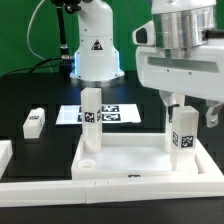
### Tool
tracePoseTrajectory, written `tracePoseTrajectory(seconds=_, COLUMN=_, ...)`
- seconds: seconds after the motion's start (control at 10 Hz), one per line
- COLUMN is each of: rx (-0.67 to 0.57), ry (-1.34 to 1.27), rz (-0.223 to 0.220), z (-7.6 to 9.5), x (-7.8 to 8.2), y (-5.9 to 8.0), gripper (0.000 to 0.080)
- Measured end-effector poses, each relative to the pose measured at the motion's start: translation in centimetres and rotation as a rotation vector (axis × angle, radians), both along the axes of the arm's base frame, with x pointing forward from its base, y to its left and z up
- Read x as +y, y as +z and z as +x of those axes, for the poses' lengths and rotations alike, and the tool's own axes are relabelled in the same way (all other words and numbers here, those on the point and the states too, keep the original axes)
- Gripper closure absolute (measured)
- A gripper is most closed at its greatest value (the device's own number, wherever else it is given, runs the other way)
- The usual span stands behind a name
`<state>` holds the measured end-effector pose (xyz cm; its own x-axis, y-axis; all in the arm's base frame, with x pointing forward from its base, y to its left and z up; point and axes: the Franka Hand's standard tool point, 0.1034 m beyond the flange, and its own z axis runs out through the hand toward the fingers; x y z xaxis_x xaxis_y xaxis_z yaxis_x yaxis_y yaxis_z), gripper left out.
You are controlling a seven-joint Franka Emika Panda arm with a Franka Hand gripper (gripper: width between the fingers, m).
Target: Assemble desk
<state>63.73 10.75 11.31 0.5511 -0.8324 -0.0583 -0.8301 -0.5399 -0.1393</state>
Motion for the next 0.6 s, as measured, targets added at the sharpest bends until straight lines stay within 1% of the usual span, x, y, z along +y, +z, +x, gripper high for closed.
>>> tracePoseTrajectory(seconds=0.1, rx=-0.002, ry=0.163, rz=-0.013, z=-0.3, x=0.9, y=0.1, gripper=0.0156)
tracePoseTrajectory(seconds=0.3, rx=-0.018, ry=0.277, rz=-0.024, z=-0.2, x=0.6, y=0.0, gripper=0.0151)
tracePoseTrajectory(seconds=0.5, rx=-0.036, ry=0.442, rz=-0.049, z=-0.2, x=0.3, y=0.0, gripper=0.0150)
tracePoseTrajectory(seconds=0.6, rx=-0.061, ry=0.685, rz=-0.097, z=0.0, x=-0.6, y=0.1, gripper=0.0150)
